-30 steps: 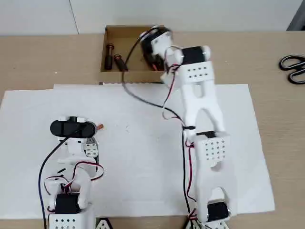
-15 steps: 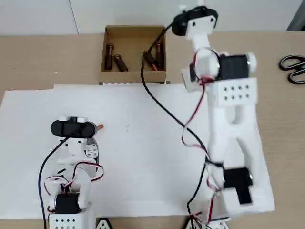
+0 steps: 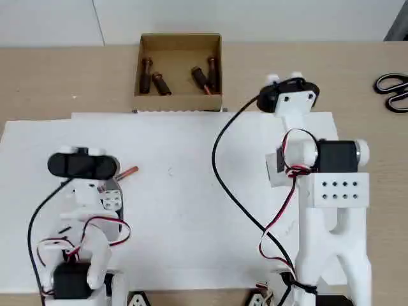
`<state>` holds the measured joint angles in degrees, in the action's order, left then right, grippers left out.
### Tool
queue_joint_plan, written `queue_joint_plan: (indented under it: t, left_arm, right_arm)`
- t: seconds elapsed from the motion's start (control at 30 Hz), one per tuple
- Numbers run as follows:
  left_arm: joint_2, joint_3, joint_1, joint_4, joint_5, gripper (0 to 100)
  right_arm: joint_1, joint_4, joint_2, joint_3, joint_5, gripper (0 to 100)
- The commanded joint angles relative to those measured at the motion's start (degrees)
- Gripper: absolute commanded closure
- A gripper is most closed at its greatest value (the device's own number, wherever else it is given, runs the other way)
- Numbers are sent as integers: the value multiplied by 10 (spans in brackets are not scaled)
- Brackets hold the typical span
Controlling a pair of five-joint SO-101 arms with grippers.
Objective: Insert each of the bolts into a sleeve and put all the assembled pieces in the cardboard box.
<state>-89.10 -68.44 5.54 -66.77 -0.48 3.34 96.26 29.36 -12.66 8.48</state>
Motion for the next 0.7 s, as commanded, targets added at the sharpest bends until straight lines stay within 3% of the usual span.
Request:
queue_joint_plan:
  t: [0.0,0.23,0.47,0.53,0.67]
  left_arm:
    - [164,145,2,13,30,993]
    - [502,415,33,6,163,994]
    - [658,550,22,-112,240,994]
    - [694,549,22,-135,309,994]
    - [763,549,28,-158,527,993]
  right_arm:
    - [-13,-6,21,-9,-8,995]
    - [-14,-5,23,-9,-8,995]
    - [-38,-5,24,-9,-8,995]
    - [-62,-5,21,-10,-8,995]
    - [-100,-5,22,-37,-4,995]
